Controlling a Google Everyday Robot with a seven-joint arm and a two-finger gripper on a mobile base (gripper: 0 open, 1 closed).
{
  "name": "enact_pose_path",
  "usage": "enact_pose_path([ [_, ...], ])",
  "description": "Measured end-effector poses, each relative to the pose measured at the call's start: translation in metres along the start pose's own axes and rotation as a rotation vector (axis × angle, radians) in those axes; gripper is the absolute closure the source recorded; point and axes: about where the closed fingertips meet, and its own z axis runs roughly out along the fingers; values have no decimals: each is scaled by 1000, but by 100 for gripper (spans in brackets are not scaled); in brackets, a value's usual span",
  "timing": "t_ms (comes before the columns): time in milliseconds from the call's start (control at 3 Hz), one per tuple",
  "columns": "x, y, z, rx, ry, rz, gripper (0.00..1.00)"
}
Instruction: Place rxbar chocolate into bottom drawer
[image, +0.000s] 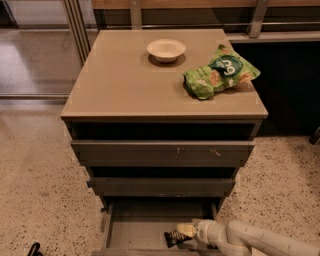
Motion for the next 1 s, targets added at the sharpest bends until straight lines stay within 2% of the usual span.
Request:
enact_pose_path([
  [333, -2, 7, -13, -7, -44, -26, 0],
  [667, -7, 11, -33, 17, -107, -30, 0],
  [1000, -7, 11, -33, 17, -107, -30, 0],
])
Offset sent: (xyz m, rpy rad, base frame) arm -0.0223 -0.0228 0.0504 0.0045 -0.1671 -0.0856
